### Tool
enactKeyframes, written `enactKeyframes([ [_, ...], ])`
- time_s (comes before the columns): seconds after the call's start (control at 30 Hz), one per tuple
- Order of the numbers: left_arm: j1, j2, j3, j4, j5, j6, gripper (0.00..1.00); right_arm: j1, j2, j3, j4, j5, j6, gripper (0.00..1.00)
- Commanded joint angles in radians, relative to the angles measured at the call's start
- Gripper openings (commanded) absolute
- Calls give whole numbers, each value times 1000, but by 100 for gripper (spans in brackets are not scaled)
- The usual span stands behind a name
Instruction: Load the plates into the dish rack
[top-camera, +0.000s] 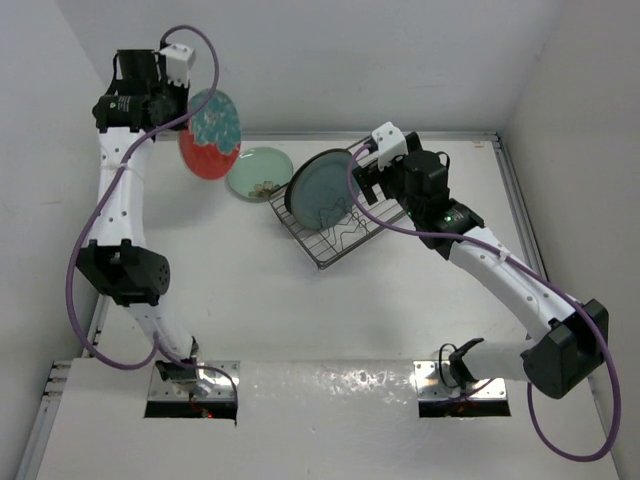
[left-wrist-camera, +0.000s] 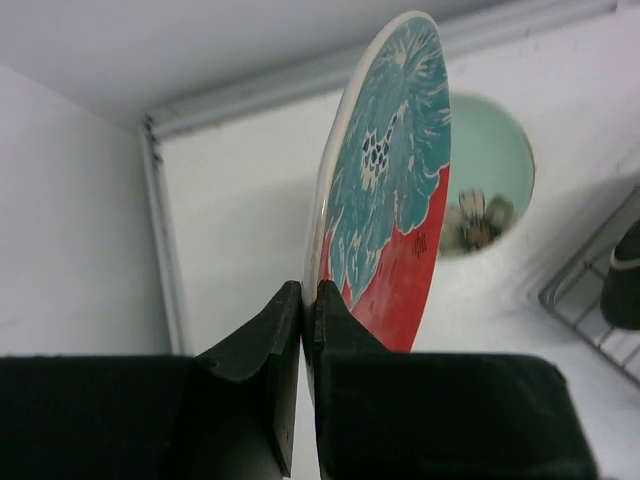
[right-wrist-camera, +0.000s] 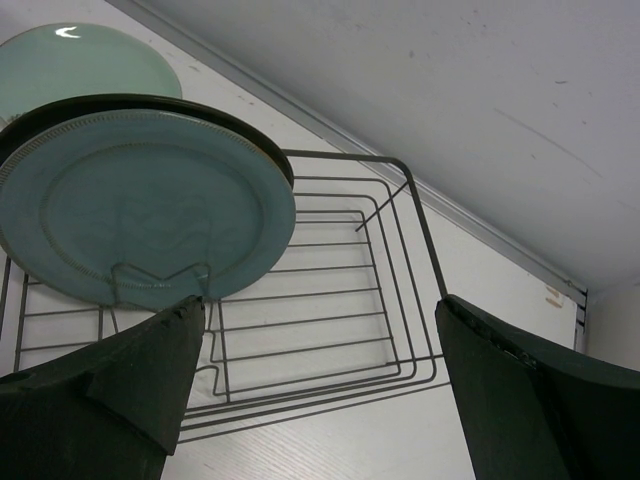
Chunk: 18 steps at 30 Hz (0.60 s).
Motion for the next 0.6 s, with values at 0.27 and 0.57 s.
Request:
enactKeyframes([
  [0.27, -379, -68, 234, 327, -198, 26, 0, 6, -26, 16, 38, 80, 25, 95],
  [0.57, -593, -19, 321, 316, -173, 56, 0, 6, -119, -99, 41, 171, 39, 96],
])
